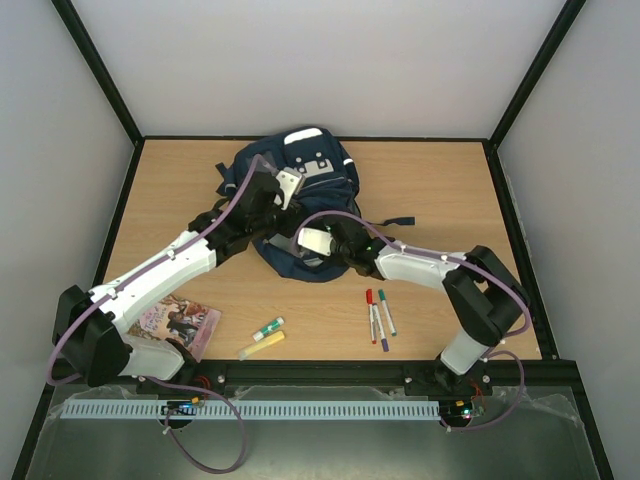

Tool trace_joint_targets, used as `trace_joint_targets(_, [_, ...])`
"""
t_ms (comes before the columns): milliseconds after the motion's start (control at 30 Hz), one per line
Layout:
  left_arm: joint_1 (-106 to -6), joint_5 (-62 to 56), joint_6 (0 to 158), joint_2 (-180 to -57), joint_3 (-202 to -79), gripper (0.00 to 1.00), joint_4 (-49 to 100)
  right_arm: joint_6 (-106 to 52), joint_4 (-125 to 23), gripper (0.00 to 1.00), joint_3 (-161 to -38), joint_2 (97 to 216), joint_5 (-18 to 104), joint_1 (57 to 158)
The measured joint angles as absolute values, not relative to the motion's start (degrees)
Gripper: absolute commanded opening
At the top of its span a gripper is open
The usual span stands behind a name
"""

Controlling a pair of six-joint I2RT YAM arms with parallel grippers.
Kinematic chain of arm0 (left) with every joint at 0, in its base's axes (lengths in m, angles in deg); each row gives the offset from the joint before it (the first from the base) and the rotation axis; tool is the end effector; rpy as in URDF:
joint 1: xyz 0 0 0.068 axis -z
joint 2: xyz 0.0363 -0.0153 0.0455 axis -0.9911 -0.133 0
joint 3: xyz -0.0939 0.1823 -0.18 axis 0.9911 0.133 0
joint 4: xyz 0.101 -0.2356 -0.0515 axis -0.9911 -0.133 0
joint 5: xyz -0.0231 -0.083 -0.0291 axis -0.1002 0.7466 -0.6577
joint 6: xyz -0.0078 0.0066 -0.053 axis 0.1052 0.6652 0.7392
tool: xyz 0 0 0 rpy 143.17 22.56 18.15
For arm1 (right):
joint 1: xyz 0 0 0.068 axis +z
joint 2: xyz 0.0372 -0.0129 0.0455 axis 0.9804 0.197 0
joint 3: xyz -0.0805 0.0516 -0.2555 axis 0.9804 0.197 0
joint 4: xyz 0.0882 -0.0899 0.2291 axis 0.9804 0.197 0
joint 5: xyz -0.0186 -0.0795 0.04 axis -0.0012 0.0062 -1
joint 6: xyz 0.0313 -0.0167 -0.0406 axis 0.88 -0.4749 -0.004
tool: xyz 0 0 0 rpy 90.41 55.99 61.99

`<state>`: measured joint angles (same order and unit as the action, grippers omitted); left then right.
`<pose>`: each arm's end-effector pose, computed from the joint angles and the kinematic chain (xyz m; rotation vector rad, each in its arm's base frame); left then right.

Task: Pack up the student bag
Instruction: Place the book in the student bag.

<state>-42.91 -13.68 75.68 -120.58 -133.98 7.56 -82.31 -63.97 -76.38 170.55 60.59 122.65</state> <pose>0.2421 -0.1972 0.3272 0.5399 2.0194 -0.4627 0.2621 0.2444 0.1991 -1.4440 1.5297 -0.2371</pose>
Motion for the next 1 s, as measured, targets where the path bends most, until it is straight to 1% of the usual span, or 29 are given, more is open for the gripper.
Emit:
trace_joint_targets(267, [-43.2,-13.6,75.7,-120.6,-134.0,0.02,7.6,-88.3,-58.1,0.42,-74.4,165.9,59.6,122.6])
trace_joint_targets(500, [-43.3,-13.4,75.7,-120.6,-134.0,0.02,7.5,-91.9,-56.3,0.44,-72.5,166.2,60.1,122.6])
trace_joint_targets(567, [-43.3,-13.4,75.7,-120.6,-134.0,0.02,7.6,-92.5,-56.3,0.44,-72.5,166.5,60.5,122.6])
trace_joint_targets(733, [-43.3,-13.1,75.7,-120.6,-134.0,0.02,7.6,-93.3,-58.9,0.42,-72.5,168.1,63.4,122.6])
trace_joint_targets(1000, [-43.3,-12.6,75.7,-120.6,-134.0,0.02,7.6,-94.2,-68.7,0.39,-72.9,173.9,68.4,122.2])
